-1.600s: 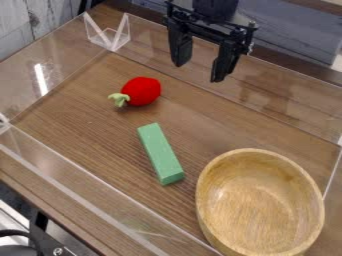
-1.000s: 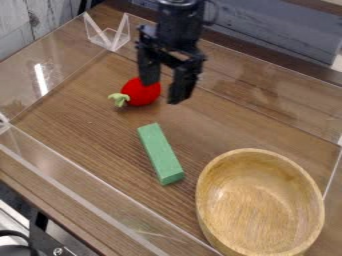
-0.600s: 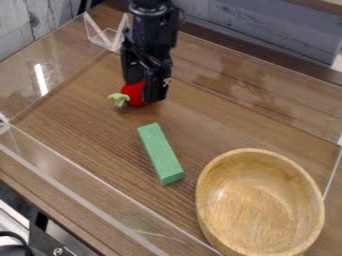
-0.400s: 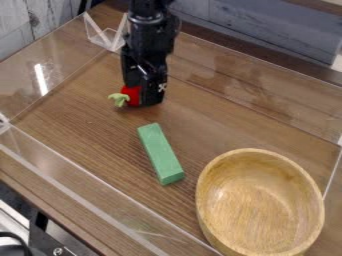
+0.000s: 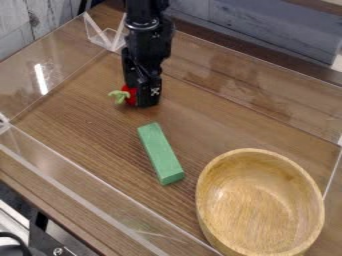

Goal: Move the red object to the right side of the table

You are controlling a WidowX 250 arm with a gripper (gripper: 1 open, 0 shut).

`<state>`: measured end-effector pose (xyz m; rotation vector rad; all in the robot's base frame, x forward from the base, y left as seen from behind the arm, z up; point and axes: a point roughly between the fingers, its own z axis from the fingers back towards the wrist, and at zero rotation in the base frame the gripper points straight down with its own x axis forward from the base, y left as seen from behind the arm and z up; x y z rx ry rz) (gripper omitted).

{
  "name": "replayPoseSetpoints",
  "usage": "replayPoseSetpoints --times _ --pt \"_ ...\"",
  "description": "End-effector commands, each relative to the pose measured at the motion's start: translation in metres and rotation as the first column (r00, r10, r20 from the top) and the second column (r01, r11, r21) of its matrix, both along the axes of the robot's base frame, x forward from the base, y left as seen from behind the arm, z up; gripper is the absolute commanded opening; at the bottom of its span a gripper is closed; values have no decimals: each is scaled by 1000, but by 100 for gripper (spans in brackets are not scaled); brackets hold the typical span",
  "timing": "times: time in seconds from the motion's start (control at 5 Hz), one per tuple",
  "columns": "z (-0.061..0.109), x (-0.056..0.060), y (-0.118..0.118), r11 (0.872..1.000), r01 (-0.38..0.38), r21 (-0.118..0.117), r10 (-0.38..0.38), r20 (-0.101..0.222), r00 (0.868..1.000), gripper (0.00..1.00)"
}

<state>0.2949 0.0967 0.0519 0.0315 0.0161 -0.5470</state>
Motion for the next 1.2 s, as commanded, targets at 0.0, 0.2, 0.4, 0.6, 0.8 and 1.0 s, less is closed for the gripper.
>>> replayPoseSetpoints --times 0.0,0.2,0.4,0.6,0.8,1.0 --pt "14 10 11 999 43 22 -44 65 997 100" --pt "10 15 15 996 92 19 -93 72 993 100" --pt "2 20 16 996 91 10 -91 73 993 0" --pt "-3 23 14 996 84 -13 -82 78 994 100" --pt "13 16 2 997 64 -51 -60 85 995 100" --pt "26 10 -10 997 49 -66 -43 86 995 100"
